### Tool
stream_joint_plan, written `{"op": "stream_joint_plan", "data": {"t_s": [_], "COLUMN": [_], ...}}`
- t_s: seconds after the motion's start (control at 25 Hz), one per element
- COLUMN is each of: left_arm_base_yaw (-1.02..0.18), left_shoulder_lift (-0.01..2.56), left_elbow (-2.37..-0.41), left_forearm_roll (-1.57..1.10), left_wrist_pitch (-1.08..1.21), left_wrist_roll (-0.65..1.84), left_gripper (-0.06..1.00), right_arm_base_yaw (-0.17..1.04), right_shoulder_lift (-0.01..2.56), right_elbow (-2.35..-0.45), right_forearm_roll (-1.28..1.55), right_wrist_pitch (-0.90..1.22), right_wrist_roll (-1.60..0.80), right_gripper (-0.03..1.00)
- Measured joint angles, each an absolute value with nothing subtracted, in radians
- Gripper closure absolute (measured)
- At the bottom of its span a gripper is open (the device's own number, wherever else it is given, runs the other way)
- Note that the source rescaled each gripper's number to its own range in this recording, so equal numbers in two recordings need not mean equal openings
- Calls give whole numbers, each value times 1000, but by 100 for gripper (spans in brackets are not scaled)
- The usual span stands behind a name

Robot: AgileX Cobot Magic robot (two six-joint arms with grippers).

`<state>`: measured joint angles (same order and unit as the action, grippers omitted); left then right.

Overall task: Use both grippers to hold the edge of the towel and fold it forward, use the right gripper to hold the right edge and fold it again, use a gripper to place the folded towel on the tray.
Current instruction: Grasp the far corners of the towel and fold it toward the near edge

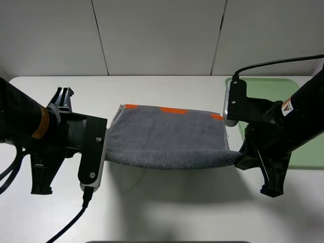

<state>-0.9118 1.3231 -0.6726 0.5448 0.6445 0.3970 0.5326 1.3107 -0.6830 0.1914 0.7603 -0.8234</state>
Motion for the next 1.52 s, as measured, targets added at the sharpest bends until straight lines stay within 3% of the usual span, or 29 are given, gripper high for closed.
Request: {"op": "stream_joint_plan", "data": {"t_s": [0.4,0.76,1.52], "left_arm_base_yaw": [-926,-1047,-1051], "left_shoulder_lift": [1262,1260,1260], "left_elbow": [-672,-672,-672], "left_forearm_roll": [478,473,476], "left_wrist_pitch": [691,742,752], "left_wrist_roll": [394,318,266], "left_gripper": [94,94,94], "right_arm_base_yaw": [536,536,536], "right_shoulder_lift": [1233,1199,1195], "right_elbow": [-683,-683,-683], "right_forearm_roll": [179,177,178], "right_wrist_pitch": [828,893,907], "right_wrist_roll": [-767,-741,-731], "right_gripper": [97,97,97]}}
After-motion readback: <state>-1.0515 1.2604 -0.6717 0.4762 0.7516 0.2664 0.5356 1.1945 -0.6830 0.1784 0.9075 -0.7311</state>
